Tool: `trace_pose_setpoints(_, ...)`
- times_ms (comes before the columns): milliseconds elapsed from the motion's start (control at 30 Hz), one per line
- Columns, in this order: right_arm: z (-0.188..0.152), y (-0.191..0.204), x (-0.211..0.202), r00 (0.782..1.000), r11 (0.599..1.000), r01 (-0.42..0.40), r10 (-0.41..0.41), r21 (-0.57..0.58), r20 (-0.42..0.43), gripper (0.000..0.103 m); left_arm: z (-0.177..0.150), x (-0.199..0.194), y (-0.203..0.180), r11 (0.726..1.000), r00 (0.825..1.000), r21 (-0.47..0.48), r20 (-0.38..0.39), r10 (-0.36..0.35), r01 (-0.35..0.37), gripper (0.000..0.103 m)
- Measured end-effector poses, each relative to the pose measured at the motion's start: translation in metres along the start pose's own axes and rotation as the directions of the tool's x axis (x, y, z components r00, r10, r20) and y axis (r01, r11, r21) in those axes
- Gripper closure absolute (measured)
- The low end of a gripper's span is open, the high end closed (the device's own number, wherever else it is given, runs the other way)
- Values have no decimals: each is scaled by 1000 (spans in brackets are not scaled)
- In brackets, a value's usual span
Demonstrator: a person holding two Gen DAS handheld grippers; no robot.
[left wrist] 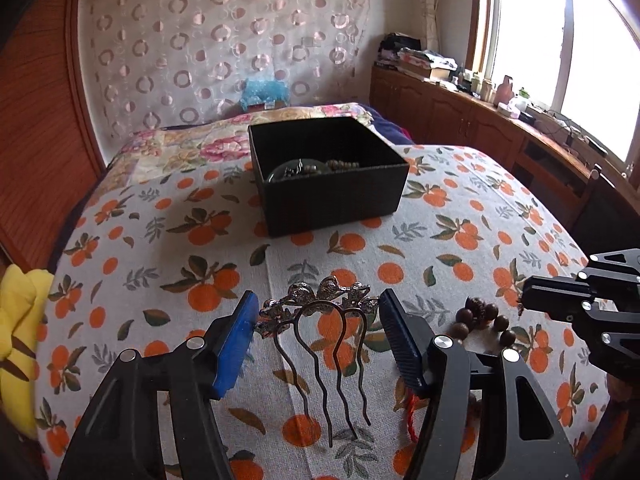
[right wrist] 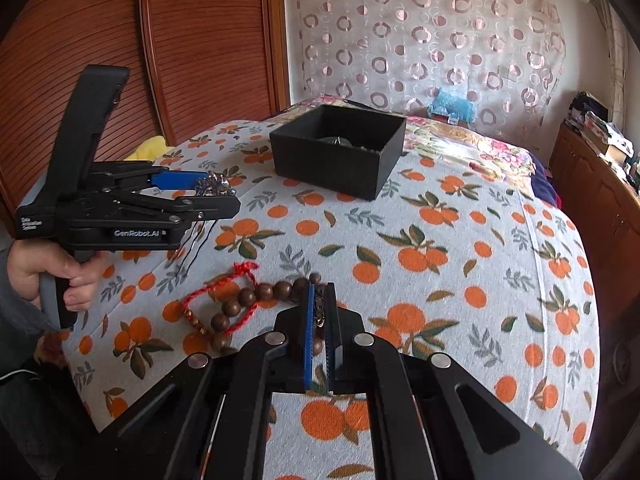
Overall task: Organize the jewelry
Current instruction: 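Carry the hairpin comb into the black box and open the left gripper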
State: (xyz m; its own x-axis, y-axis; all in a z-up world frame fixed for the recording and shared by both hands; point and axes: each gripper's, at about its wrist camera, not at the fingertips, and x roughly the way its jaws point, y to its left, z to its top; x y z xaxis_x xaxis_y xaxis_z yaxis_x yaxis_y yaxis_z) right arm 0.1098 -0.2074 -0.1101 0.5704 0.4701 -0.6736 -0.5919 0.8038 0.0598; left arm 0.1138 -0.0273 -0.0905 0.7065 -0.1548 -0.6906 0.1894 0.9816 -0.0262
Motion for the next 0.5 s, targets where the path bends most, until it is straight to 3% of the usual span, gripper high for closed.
trace_pose_setpoints(500, 45, -11, 14, 999, 1000, -21, 22, -23, 48, 97, 26, -9, 12, 998, 994, -35, 99, -42, 45, 43)
